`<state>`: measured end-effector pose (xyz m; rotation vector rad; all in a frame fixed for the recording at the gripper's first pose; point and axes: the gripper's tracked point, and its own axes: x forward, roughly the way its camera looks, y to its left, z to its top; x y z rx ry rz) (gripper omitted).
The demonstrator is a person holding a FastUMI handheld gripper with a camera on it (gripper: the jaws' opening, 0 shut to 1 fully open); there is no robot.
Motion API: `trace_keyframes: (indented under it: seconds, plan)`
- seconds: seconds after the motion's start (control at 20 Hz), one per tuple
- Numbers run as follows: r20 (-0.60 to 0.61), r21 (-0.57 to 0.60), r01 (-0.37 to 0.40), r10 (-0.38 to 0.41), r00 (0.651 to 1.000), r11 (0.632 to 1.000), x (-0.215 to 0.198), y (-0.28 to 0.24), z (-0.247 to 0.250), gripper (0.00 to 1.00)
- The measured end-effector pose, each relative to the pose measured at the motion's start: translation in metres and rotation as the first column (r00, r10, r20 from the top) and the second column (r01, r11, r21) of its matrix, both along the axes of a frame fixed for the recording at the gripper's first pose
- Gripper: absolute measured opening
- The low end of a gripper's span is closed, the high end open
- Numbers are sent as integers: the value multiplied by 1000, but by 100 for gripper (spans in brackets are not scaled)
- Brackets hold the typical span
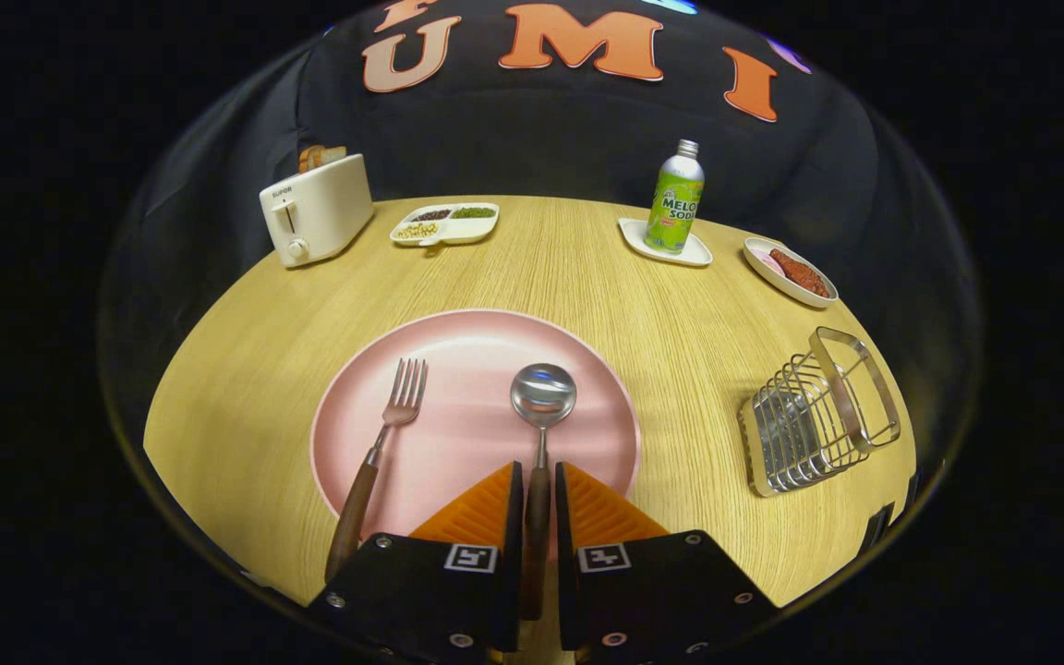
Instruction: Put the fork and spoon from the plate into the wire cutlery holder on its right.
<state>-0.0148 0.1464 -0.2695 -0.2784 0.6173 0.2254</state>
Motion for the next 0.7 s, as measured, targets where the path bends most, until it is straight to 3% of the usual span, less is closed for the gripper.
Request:
trace_keyframes:
  seconds: [0.15, 0.7]
  plan:
    - [-10, 9, 12, -12, 1000, 1000, 1, -3, 3, 6]
    - [-18, 100, 13, -12, 1000, 995, -11, -33, 77, 5]
